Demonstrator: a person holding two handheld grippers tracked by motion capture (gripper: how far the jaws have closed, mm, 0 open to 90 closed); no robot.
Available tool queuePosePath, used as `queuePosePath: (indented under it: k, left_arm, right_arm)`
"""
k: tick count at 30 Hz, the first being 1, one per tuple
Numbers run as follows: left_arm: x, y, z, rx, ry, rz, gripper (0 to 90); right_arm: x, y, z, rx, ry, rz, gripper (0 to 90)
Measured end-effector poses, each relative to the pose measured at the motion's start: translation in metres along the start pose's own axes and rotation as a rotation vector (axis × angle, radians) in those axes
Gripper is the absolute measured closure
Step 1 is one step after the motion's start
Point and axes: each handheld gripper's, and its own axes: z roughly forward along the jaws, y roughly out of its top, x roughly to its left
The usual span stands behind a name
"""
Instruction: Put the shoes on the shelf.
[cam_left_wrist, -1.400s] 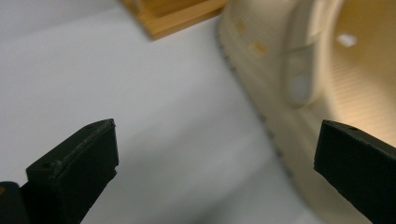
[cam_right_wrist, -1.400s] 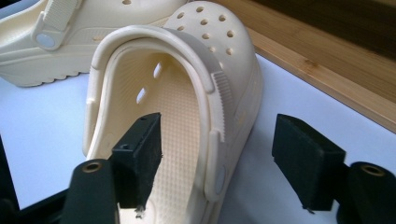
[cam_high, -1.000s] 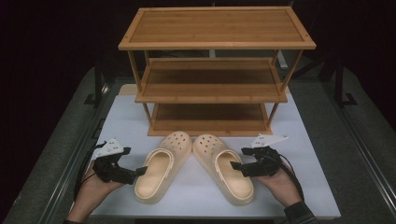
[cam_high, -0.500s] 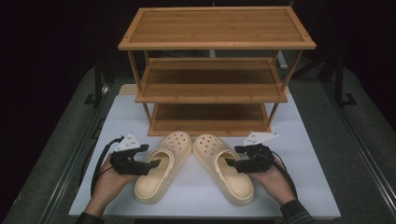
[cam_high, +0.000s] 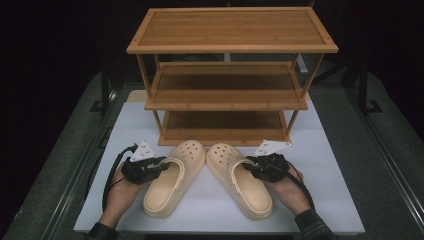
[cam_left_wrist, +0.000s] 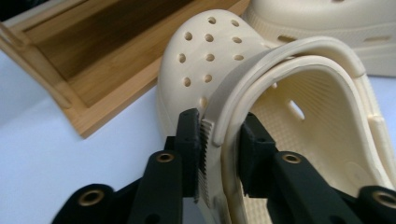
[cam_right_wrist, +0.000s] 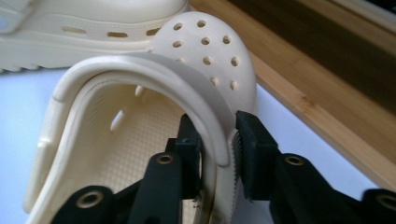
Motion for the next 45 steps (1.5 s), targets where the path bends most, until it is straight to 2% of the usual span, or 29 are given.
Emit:
queuePosePath:
  k: [2,9,19,28,29,34,40,45]
  left_arm:
    - [0.0,0.001,0.0,0.008,0.002,0.008,74.3]
    - [-0.001,0.006,-0.001,0.009,0.003,-0.004,75.0]
    - [0.002,0.027,0.008,-0.022,0.0,-0.013,75.1]
    - [0.008,0.052,0.029,-0.032,-0.011,0.002,75.0]
    - [0.009,0.055,0.032,-0.032,-0.007,0.008,75.0]
    - [0.013,0.066,0.045,-0.036,0.003,0.017,75.0]
    - [0.015,0.08,0.061,-0.05,0.03,0.02,75.0]
    - [0.015,0.087,0.076,-0.046,0.069,0.027,75.0]
  right_arm:
    - [-0.002,0.0,-0.002,-0.003,-0.007,0.004,74.4]
    - [-0.012,-0.001,-0.011,-0.021,0.0,0.039,75.5]
    - [-0.03,0.002,-0.024,-0.046,-0.04,0.06,75.5]
    - [-0.054,0.008,-0.026,-0.051,-0.076,0.076,75.5]
    - [-0.06,0.009,-0.025,-0.06,-0.089,0.09,75.5]
    - [-0.07,0.012,-0.022,-0.065,-0.113,0.109,75.4]
    - [-0.085,0.019,-0.012,-0.071,-0.163,0.133,75.5]
    - [-0.091,0.025,-0.004,-0.072,-0.185,0.139,75.4]
